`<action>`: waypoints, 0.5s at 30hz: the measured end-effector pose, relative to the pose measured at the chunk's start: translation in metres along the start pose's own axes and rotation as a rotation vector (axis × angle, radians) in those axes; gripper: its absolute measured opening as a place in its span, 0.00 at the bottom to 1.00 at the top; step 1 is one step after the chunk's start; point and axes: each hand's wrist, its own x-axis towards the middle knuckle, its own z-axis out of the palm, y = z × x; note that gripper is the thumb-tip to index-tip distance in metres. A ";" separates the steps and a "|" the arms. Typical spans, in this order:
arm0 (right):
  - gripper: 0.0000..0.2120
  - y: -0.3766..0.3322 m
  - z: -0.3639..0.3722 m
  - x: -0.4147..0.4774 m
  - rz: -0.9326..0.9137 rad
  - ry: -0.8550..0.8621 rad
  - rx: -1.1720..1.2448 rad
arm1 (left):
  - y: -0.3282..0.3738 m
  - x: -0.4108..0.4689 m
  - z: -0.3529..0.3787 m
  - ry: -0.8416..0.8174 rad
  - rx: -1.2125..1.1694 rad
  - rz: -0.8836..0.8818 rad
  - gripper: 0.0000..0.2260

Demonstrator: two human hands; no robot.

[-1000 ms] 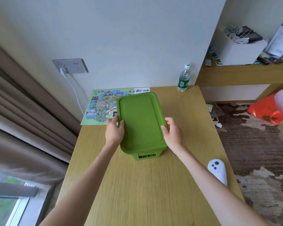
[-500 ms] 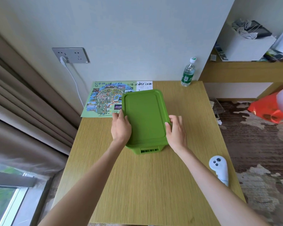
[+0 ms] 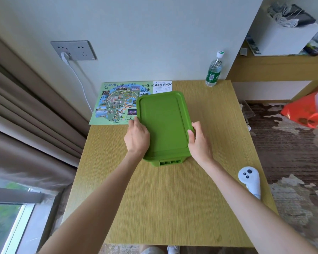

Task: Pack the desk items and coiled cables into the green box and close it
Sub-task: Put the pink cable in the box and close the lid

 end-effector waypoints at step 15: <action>0.27 -0.044 0.016 0.086 0.068 -0.228 -0.169 | 0.006 0.098 -0.007 -0.221 -0.272 -0.069 0.17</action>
